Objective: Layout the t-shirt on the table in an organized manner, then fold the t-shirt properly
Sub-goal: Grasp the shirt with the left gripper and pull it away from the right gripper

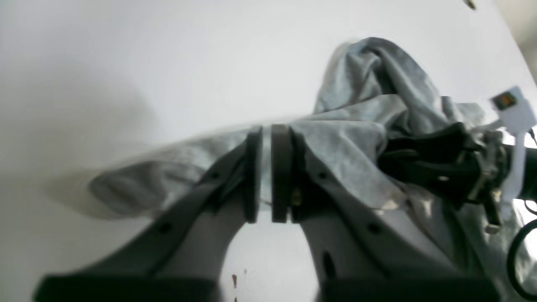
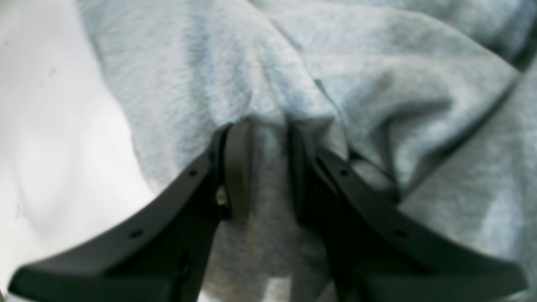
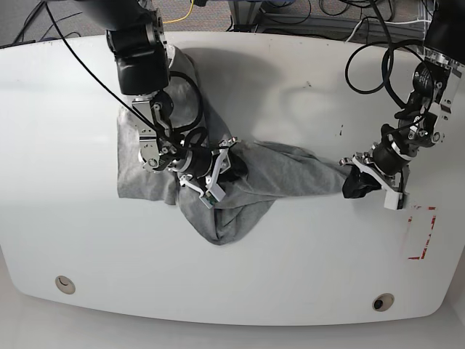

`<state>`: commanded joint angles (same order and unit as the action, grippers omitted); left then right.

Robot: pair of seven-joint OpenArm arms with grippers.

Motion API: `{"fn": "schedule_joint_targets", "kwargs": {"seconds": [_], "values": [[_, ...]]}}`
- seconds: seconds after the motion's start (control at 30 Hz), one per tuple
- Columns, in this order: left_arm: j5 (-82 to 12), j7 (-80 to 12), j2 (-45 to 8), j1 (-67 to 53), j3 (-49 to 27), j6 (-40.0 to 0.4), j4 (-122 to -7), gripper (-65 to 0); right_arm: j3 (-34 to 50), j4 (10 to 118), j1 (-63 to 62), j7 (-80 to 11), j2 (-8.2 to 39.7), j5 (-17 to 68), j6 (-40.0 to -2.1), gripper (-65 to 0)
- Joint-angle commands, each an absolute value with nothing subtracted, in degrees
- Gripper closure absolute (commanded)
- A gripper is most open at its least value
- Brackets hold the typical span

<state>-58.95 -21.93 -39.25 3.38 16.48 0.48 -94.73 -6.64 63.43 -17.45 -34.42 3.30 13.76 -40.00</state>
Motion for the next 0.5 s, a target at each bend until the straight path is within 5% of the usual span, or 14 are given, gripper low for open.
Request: {"fn": "schedule_joint_targets", "kwargs": {"seconds": [0.2,0.5], "values": [[-61.8,-21.9,-38.5,3.1,13.3,0.6,-90.6,-38.9,-6.6,68.4,-15.7,-37.6,3.3,13.8,-40.0,-16.0],[-67.0,-21.9,-38.5,1.1,8.5,0.6,-84.3,-40.0,-6.6,74.3,-14.1,-41.3,3.0,13.8,-40.0,-16.0]]}}
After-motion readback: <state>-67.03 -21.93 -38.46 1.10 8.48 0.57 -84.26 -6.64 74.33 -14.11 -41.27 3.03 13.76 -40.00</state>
